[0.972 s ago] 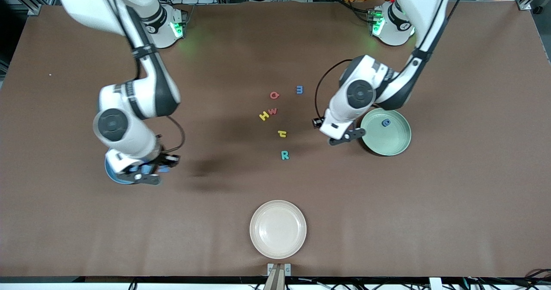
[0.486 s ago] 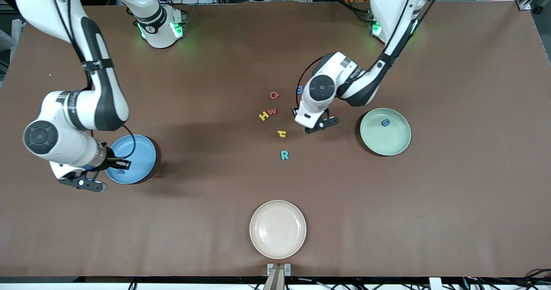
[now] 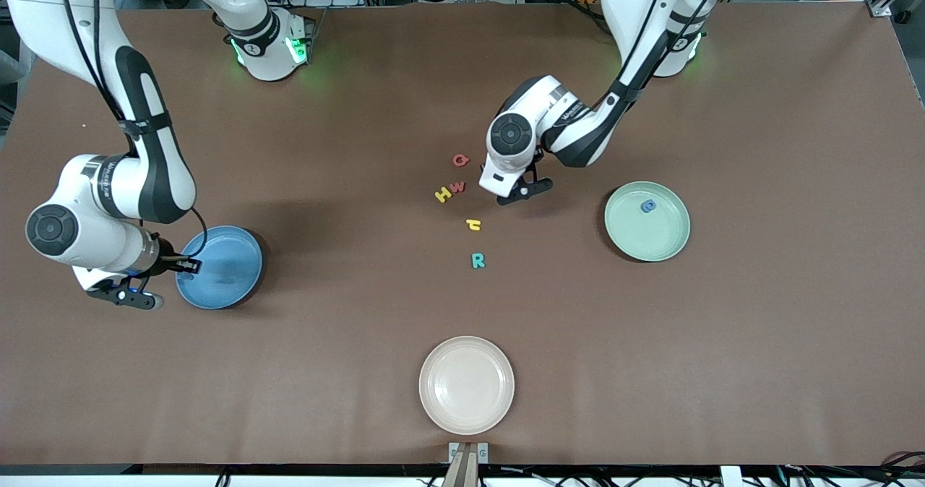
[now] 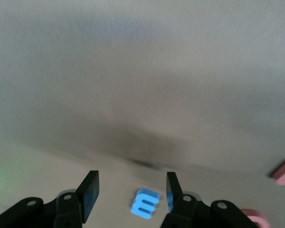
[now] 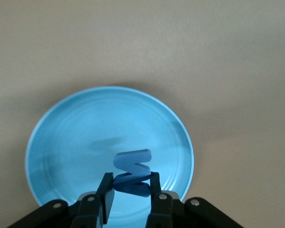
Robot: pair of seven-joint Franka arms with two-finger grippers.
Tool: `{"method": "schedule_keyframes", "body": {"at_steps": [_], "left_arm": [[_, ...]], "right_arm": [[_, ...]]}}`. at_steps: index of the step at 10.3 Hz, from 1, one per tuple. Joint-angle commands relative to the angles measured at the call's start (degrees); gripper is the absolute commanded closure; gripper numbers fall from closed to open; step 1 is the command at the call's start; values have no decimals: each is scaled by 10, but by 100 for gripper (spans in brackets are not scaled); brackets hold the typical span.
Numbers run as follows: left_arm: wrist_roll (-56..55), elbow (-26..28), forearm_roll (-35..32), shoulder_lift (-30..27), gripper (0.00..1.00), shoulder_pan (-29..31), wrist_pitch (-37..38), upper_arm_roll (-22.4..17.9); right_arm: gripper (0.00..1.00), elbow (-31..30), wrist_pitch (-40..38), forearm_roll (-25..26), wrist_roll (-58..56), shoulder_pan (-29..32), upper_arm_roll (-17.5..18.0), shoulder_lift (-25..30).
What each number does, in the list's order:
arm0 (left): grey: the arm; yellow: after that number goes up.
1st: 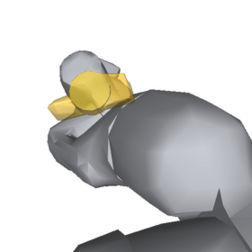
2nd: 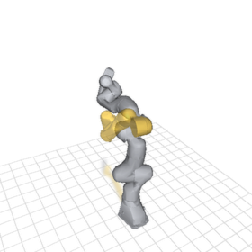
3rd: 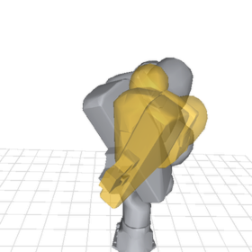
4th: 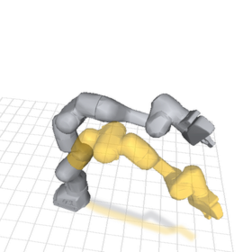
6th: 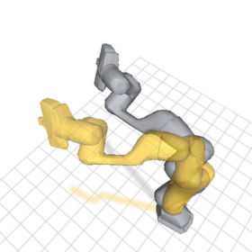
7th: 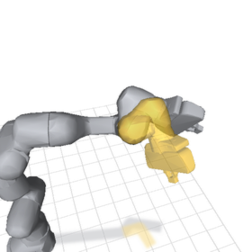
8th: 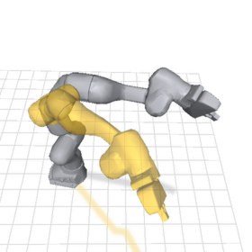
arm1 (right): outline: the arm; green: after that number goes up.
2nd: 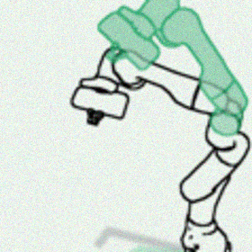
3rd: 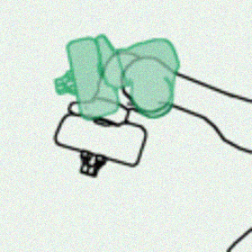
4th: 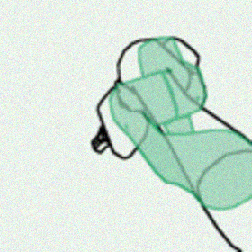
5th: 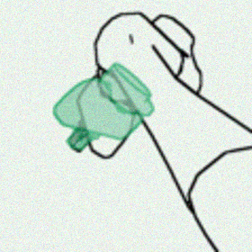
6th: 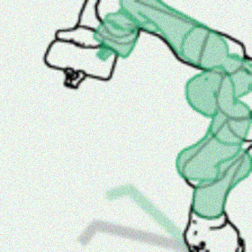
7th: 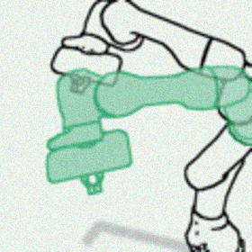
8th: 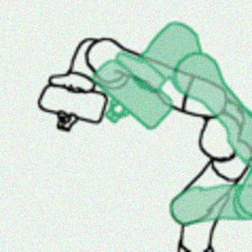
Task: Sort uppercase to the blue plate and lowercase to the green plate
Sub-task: 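Lower the W onto the blue plate and open the right gripper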
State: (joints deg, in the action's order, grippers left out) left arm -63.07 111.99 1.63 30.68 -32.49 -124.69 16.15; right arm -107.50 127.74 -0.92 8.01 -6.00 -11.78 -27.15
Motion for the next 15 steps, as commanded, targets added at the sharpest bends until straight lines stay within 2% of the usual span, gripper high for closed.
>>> {"method": "schedule_keyframes", "body": {"at_steps": [1, 2, 3, 4, 10, 15], "left_arm": [[-14, 25, 1, -13, 35, -10, 6, 4], [-14, 26, 19, -14, 35, -9, 5, 8], [-14, 26, 31, -17, 35, -10, 5, 9], [-14, 25, 44, -19, 35, -11, 5, 10], [11, 31, 86, -17, 38, -11, -2, 11], [31, 55, 88, -16, 38, -16, -38, 14]], "right_arm": [[100, -27, 26, -2, -4, 6, 10, -4], [82, -35, 30, -2, 2, 6, 10, -4], [19, -36, 30, -2, 2, 6, 10, -3], [0, -35, 28, -2, 2, 7, 10, -3], [0, -28, 32, -3, 25, 7, 10, 4], [0, 11, 30, -2, 17, 17, 10, 4]]}}
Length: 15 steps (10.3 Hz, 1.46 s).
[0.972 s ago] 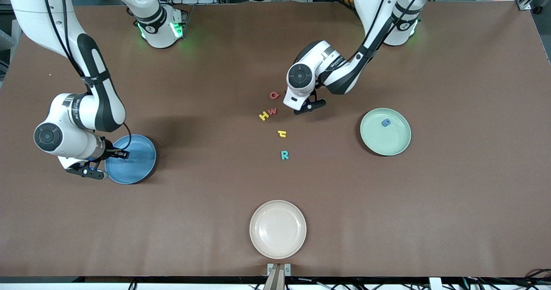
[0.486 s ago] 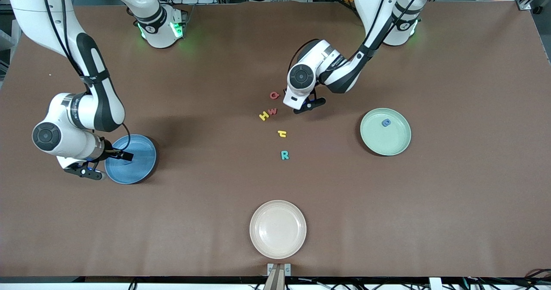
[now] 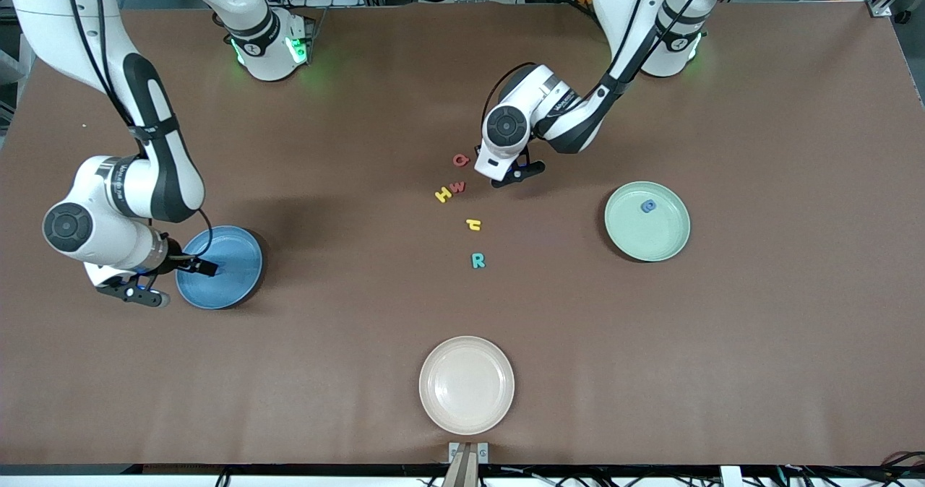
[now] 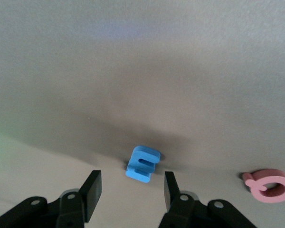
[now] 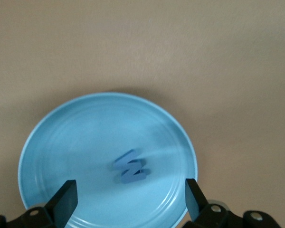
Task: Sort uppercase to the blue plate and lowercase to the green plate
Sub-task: 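Grasp the blue E with the left gripper while the right gripper withdraws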
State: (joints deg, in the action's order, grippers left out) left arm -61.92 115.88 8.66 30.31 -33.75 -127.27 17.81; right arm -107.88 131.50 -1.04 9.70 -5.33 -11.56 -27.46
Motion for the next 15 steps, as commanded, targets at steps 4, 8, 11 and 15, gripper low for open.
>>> {"method": "schedule_keyframes", "body": {"at_steps": [4, 8, 11, 15], "left_arm": [[36, 25, 19, -12, 40, -4, -39, -2], [42, 33, 22, -11, 49, -4, -45, -2], [42, 34, 25, -9, 52, -4, -58, -2], [42, 37, 26, -9, 57, -4, -69, -2]], "right_arm": [[0, 25, -50, 0, -4, 8, 8, 51], [0, 46, -123, 0, -4, 9, 8, 94], [0, 81, -170, -1, -2, 5, 11, 101], [0, 160, -239, -2, -3, 4, 12, 106]]}}
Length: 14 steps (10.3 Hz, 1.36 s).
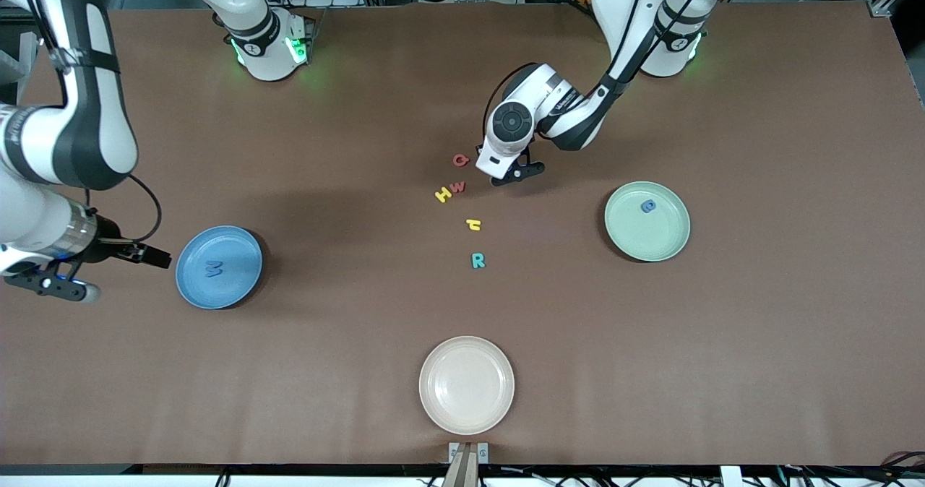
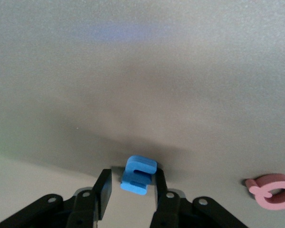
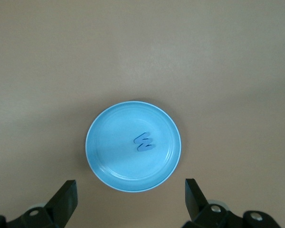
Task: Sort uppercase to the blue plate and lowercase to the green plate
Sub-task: 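Grasp the blue E with the left gripper while the right gripper withdraws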
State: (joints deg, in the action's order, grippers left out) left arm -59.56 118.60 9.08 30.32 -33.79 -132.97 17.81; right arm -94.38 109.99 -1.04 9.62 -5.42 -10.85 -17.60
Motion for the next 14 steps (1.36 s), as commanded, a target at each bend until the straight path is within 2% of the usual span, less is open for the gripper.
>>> {"method": "schedule_keyframes", "body": {"at_steps": [1, 7, 14], "left_arm": [[18, 12, 22, -9, 57, -3, -17, -2], [18, 22, 22, -10, 64, -4, -39, -2], [17, 22, 22, -12, 75, -3, -42, -2]], "right_arm": [[0, 32, -27, -2, -2, 4, 5, 7], [0, 100, -88, -2, -22, 2, 15, 14], [0, 101, -89, -2, -22, 3, 21, 37]]}}
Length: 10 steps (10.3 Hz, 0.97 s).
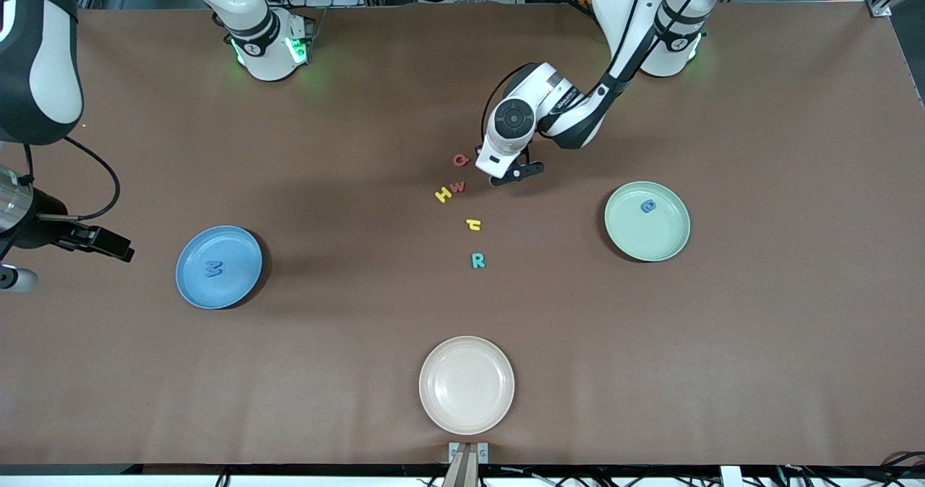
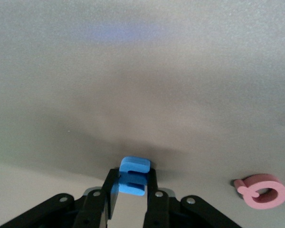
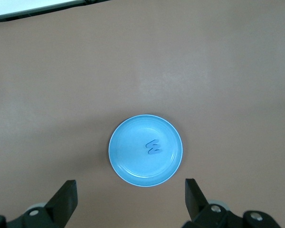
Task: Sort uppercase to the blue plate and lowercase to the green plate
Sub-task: 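Grasp the blue E with the left gripper while the right gripper withdraws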
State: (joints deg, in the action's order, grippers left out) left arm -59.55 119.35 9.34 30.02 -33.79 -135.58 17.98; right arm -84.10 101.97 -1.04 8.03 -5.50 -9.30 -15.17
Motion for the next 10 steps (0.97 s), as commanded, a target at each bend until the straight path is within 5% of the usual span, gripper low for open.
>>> {"method": "schedule_keyframes", "body": {"at_steps": [1, 10], "left_arm": [[18, 16, 19, -9, 75, -3, -14, -4], [15, 13, 19, -26, 76, -3, 65, -4]], "right_arm": [[0, -2, -9, -2, -6, 4, 6, 15], [0, -2, -8, -2, -6, 1, 7, 13]]}}
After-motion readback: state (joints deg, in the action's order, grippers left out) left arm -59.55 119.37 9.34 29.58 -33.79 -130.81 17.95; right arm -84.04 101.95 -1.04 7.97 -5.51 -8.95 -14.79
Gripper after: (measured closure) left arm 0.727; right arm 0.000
